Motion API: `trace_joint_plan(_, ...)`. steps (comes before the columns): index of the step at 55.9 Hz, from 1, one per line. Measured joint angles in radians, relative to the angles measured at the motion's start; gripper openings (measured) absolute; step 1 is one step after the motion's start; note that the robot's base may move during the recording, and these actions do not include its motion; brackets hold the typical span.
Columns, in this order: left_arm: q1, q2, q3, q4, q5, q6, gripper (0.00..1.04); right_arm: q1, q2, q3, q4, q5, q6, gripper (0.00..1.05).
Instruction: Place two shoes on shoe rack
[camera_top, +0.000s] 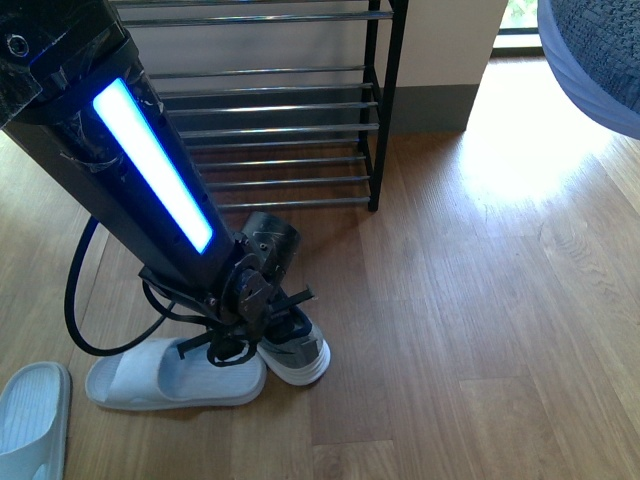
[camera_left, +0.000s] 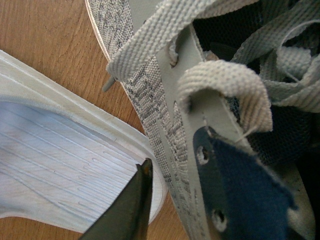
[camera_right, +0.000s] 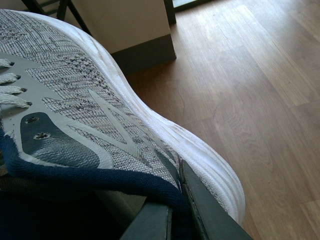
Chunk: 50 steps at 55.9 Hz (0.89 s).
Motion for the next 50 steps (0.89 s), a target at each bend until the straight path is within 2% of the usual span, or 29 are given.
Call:
trace_joint_plan(3, 0.000, 0.000, -0.001, 0.001, -0.006, 0.002, 0.20, 0.000, 0.000, 0.000, 0.000, 0.000, 0.000, 0.01)
trace_joint_plan(11, 0.004, -0.010, -0.024, 0.003, -0.022, 0.011, 0.02, 0.000, 0.000, 0.000, 0.000, 0.000, 0.000, 0.01)
trace_joint_plan(22, 0.018, -0.063, -0.102, 0.036, -0.050, 0.058, 0.02, 0.000, 0.000, 0.000, 0.000, 0.000, 0.000, 0.01)
trace_joint_plan(32, 0.030, -0.240, -0.269, 0.142, -0.125, 0.163, 0.02, 0.000, 0.000, 0.000, 0.000, 0.000, 0.000, 0.01)
trace_joint_plan(40, 0.047, -0.493, -0.457, 0.239, -0.157, 0.231, 0.02, 0.000, 0.000, 0.000, 0.000, 0.000, 0.000, 0.01)
trace_joint_plan(50, 0.064, -0.827, -0.721, 0.266, -0.183, 0.206, 0.02, 0.000, 0.000, 0.000, 0.000, 0.000, 0.000, 0.01)
